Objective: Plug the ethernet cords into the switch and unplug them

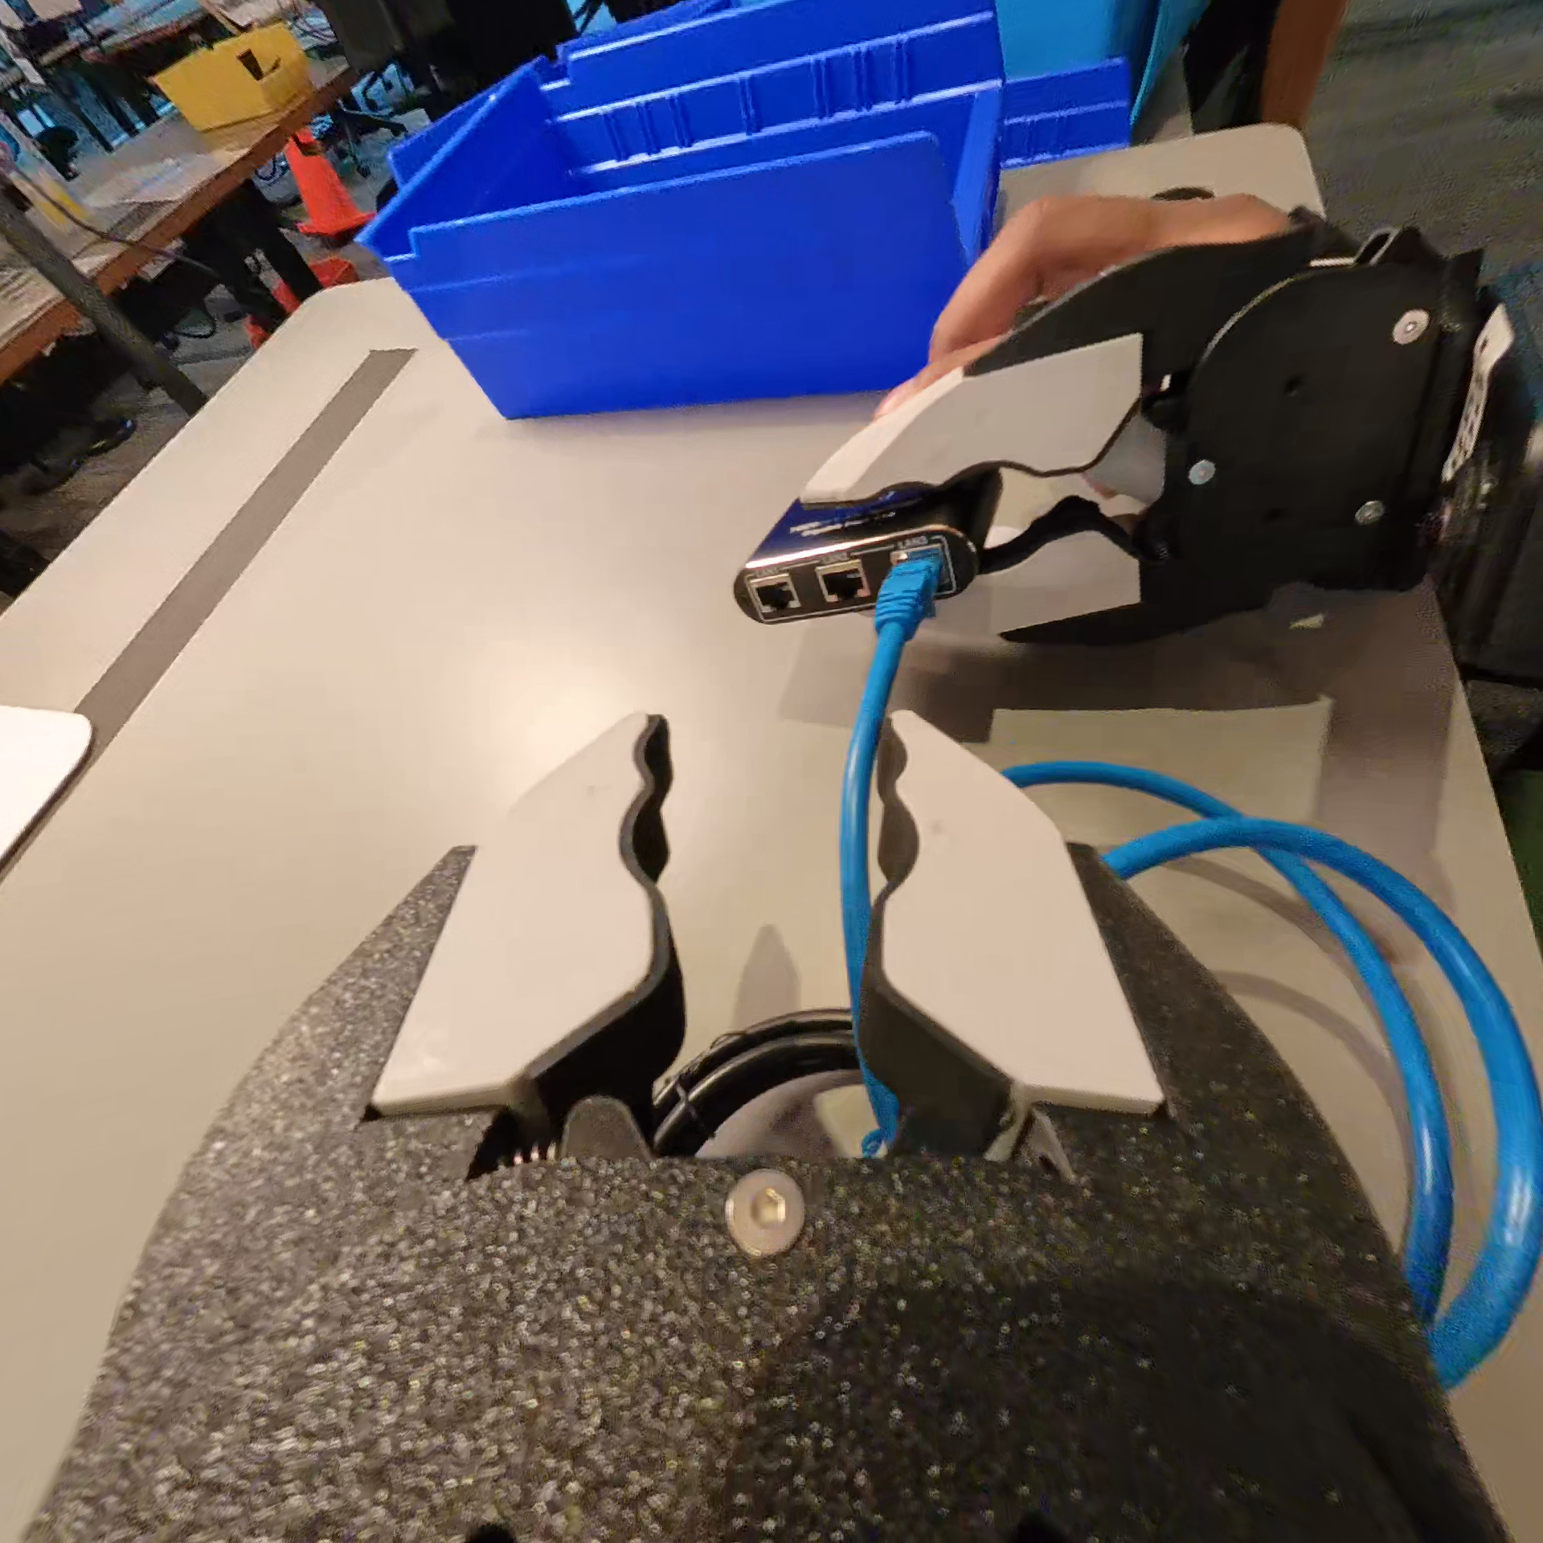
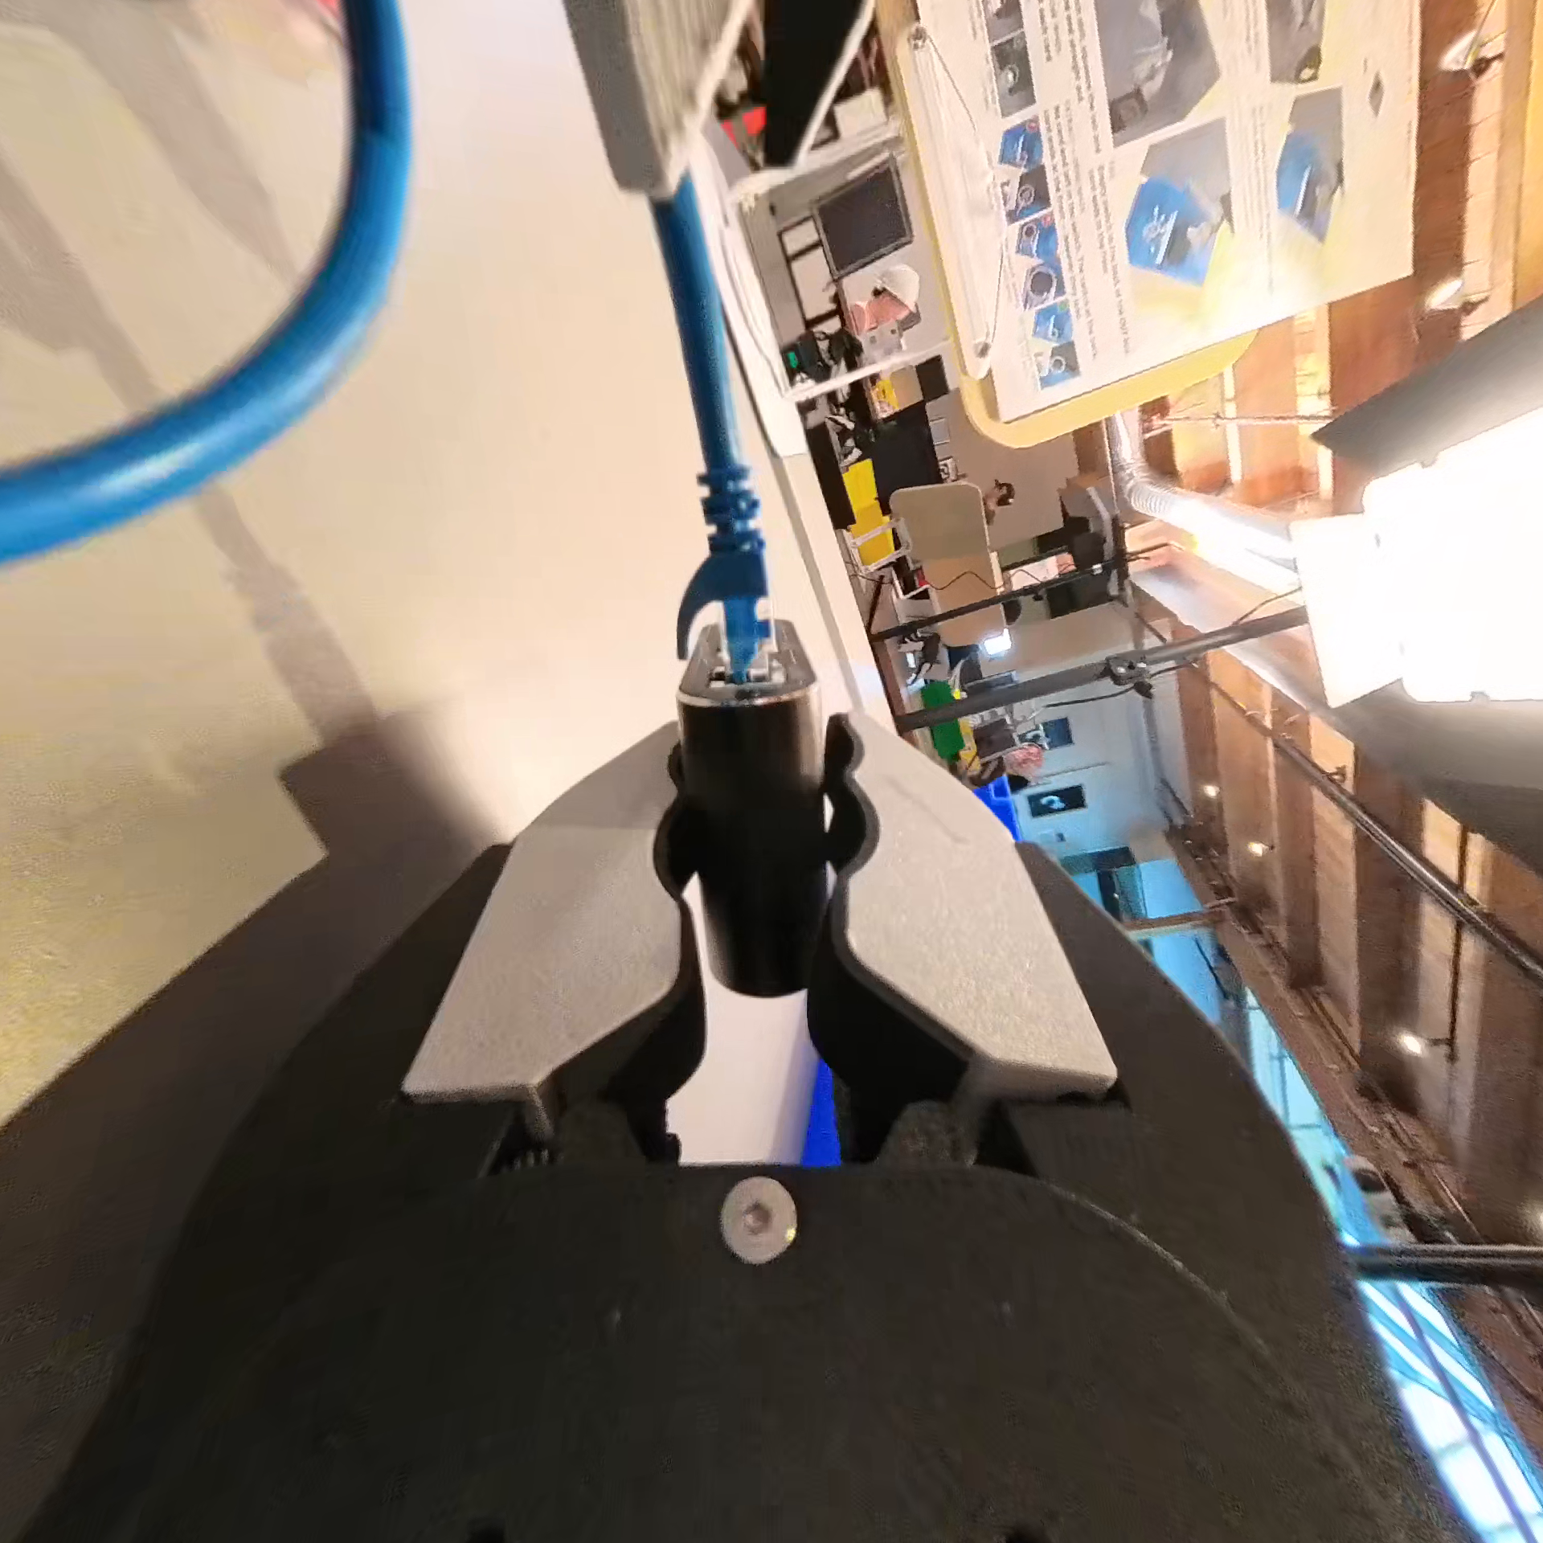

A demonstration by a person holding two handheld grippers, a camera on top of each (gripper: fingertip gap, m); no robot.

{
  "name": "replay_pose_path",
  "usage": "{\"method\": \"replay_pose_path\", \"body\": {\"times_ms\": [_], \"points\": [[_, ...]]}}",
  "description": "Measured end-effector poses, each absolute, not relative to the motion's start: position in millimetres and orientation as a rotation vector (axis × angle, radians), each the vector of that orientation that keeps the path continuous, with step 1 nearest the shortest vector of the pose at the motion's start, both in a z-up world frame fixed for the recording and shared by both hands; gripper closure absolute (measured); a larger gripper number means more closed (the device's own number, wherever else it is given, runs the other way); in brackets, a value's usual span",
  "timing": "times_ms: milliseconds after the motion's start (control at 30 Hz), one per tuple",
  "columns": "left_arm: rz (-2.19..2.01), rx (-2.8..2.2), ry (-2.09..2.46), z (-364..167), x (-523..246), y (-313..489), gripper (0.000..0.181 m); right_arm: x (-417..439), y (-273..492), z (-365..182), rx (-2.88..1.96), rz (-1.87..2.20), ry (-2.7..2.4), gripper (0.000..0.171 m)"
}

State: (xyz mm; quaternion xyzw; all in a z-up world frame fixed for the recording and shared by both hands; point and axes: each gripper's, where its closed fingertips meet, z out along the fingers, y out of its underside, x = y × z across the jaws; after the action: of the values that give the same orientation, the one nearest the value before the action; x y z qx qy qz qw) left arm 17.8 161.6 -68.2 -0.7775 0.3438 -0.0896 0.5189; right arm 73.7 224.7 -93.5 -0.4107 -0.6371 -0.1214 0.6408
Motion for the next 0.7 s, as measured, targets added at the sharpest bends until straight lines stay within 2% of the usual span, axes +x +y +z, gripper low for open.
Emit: {"method": "replay_pose_path", "body": {"times_ms": [67, 267, 467, 600, 700], "points": [[-0.225, -1.859, 0.820, -67, 13, 159, 0.130, 70, 220, -95, -0.920, -0.262, -1.470, 0.142], [-0.221, -1.793, 0.822, -61, 19, 160, 0.139, 70, 221, -100, -0.913, -0.316, -1.495, 0.142], [-0.358, -1.545, 0.839, -26, 50, 148, 0.127, 74, 229, -105, -0.949, -0.373, -1.499, 0.142], [-0.376, -1.412, 0.625, 12, 19, 149, 0.131, 85, 243, -94, -1.061, -0.336, -1.383, 0.142], [-0.313, -1.477, 0.536, 8, -14, 154, 0.133, 101, 259, -86, -1.223, -0.224, -1.242, 0.143]]}}
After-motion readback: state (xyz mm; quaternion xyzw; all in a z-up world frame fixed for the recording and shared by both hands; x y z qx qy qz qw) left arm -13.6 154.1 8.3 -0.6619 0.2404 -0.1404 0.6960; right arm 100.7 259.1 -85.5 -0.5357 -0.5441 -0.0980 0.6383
